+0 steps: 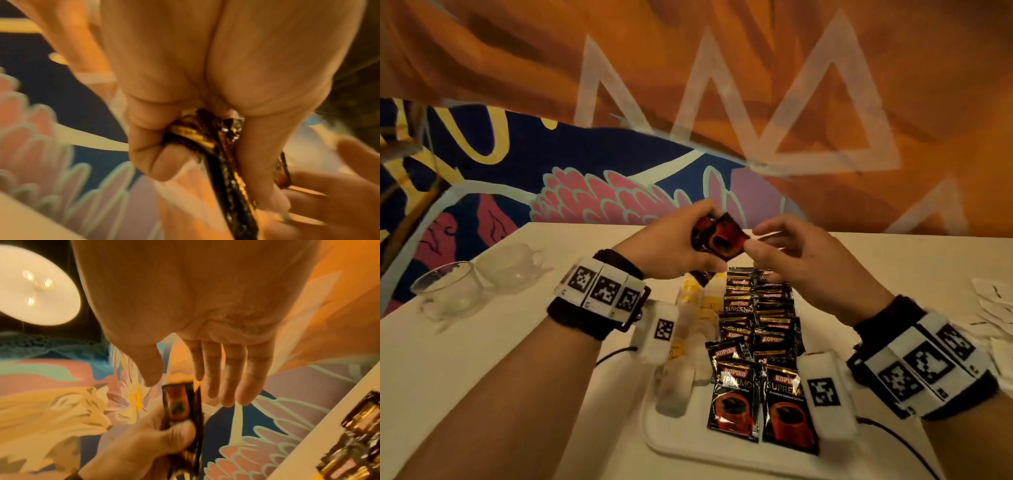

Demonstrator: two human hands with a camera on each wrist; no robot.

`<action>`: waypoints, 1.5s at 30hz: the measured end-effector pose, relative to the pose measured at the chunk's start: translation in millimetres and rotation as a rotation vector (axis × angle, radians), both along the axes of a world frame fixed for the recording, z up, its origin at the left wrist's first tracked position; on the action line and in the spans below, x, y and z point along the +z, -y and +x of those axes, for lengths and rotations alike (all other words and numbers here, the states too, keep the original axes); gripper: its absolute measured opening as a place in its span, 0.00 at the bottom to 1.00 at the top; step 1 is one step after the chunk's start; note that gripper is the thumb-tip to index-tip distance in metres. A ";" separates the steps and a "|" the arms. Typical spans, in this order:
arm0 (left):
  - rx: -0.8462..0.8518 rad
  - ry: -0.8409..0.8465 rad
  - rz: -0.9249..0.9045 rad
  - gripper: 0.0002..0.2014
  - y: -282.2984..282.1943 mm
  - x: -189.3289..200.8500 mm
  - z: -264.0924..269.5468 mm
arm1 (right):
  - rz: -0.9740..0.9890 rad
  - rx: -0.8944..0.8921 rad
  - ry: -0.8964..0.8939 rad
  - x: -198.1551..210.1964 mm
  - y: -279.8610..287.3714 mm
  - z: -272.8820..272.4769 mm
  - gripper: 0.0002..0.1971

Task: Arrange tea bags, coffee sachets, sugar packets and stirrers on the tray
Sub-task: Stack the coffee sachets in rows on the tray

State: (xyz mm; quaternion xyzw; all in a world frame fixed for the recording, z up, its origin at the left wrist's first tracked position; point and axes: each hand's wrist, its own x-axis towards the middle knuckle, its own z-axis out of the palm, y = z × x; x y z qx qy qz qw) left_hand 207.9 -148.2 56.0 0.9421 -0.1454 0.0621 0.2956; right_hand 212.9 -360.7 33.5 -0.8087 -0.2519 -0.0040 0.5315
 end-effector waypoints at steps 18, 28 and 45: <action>-0.168 0.310 -0.469 0.45 87.7 30.0 -28.2 | 0.655 0.050 -0.190 22.4 40.1 -5.3 0.15; -0.403 -0.370 -1.456 0.30 93.9 7.6 -20.9 | 0.778 0.124 -0.198 18.4 25.0 -11.4 0.22; -0.218 -0.346 -1.703 0.21 102.6 1.4 -14.7 | 0.558 -0.186 0.094 14.4 24.8 -8.7 0.04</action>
